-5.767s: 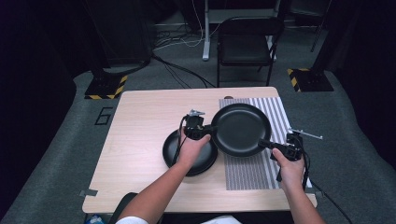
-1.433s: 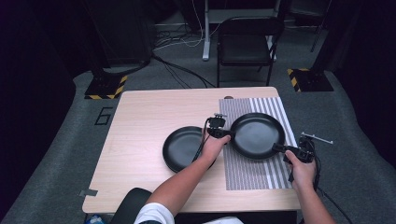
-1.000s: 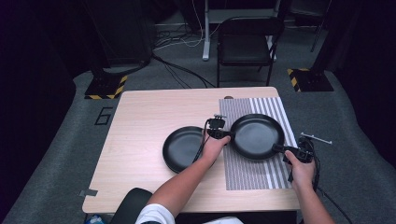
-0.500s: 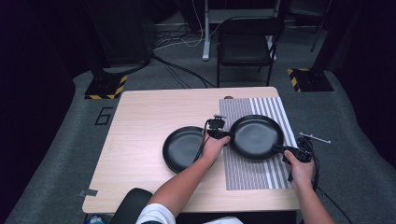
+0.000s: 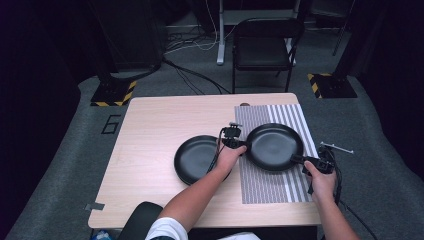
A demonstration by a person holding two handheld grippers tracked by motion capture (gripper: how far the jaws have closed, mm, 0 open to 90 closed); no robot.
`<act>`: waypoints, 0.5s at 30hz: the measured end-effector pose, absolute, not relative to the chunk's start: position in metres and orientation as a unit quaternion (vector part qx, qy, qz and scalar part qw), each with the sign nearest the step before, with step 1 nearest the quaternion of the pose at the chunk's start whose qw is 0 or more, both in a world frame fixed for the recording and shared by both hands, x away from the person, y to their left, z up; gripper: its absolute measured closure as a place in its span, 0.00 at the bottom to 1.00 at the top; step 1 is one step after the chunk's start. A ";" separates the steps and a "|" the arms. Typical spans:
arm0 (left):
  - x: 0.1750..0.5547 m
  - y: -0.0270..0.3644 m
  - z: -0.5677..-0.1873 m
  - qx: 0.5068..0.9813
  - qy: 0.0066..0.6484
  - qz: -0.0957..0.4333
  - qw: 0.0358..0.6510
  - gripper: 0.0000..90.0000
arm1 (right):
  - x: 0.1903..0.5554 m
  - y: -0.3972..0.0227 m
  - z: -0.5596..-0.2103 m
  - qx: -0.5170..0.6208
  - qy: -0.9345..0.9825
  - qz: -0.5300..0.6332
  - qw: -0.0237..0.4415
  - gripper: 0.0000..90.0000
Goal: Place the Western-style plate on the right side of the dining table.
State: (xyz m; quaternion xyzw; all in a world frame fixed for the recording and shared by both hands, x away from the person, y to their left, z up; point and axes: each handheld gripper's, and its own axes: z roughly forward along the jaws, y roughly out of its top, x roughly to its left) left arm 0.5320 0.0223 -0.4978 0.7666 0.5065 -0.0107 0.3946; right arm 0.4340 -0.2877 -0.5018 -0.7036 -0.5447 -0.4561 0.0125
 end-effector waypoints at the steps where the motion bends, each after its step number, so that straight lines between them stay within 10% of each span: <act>1: 0.532 0.022 -0.498 0.767 0.507 -0.012 0.393 0.76 | 0.434 -0.288 -0.502 -0.704 -0.544 -0.457 0.014 0.81; 15: 0.534 0.016 -0.499 0.772 0.505 -0.018 0.385 0.76 | 0.435 -0.293 -0.509 -0.719 -0.530 -0.449 0.027 0.80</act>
